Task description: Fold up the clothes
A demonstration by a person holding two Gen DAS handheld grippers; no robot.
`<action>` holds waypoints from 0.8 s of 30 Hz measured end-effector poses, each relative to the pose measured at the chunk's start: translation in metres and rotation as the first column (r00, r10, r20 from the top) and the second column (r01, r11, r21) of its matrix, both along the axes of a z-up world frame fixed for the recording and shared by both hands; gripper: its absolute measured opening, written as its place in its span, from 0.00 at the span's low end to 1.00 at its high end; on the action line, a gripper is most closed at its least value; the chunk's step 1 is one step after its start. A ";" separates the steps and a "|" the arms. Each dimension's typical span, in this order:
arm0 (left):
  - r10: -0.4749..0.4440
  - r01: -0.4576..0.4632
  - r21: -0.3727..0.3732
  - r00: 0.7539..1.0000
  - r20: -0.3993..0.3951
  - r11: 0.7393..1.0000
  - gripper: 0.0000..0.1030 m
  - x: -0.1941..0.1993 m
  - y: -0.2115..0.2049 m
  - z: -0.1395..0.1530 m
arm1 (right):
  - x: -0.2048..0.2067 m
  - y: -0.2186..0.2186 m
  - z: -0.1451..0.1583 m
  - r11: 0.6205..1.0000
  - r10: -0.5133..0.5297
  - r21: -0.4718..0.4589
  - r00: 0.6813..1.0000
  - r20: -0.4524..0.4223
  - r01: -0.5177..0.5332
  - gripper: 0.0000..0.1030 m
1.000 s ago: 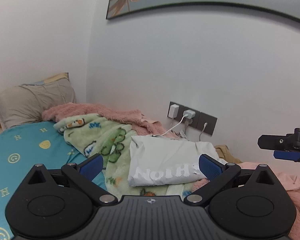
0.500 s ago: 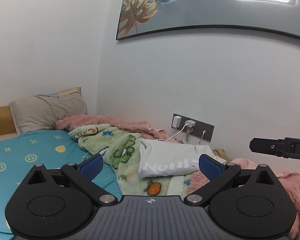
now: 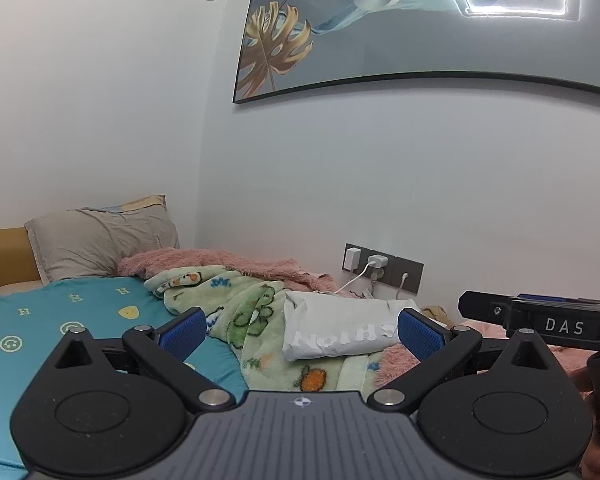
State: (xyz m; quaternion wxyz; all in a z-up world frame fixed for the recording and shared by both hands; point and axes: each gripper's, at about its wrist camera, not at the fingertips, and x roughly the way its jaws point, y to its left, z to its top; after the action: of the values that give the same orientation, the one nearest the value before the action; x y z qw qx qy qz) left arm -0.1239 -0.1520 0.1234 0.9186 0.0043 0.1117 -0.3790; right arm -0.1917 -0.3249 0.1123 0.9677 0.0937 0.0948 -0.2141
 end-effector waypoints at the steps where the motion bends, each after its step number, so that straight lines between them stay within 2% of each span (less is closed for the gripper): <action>1: -0.001 0.001 0.002 1.000 0.001 1.000 1.00 0.001 0.000 -0.001 | 0.001 0.000 -0.002 1.000 -0.002 0.006 1.000 0.001 0.002 0.82; 12: 0.026 -0.025 0.043 1.000 -0.017 0.999 1.00 0.017 -0.002 -0.022 | 0.012 0.002 -0.015 1.000 -0.020 -0.019 1.000 -0.020 0.020 0.82; 24: 0.036 -0.036 0.059 0.999 -0.010 0.998 1.00 0.020 -0.007 -0.029 | 0.016 0.001 -0.024 0.999 -0.025 -0.034 0.999 -0.028 0.024 0.82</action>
State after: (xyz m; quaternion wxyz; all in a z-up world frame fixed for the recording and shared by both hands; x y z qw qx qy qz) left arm -0.1039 -0.1588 0.0944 0.9242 0.0274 0.1281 -0.3589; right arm -0.1761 -0.3238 0.0884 0.9649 0.0757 0.1040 -0.2290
